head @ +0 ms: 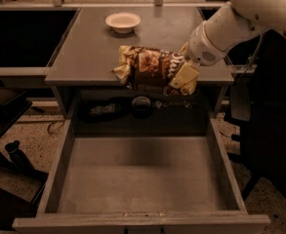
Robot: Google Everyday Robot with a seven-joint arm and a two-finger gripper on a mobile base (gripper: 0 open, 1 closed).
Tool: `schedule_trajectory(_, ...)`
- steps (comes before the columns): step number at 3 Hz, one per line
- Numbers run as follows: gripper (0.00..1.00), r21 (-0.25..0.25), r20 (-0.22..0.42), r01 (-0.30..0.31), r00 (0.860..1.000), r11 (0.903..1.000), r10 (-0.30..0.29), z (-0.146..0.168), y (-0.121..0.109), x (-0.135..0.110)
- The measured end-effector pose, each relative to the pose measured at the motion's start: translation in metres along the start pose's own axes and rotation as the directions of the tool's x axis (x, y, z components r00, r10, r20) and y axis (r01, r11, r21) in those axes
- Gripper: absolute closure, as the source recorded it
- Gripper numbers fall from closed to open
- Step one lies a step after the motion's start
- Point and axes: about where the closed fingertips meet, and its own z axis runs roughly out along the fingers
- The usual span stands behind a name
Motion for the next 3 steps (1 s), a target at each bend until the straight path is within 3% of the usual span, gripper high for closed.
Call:
schedule_trajectory(1,1.00,-0.018,-0.042,-0.032,0.999,0.9993,0.031,0.000,0.021,0.014)
schedule_trajectory(2,1.00,-0.057,-0.116,-0.115,0.987,0.9918,0.108,-0.014,0.063,0.046)
schedule_trajectory(3,1.00,-0.128,-0.127,-0.215,0.972,0.9680,0.199,-0.001,0.106,0.081)
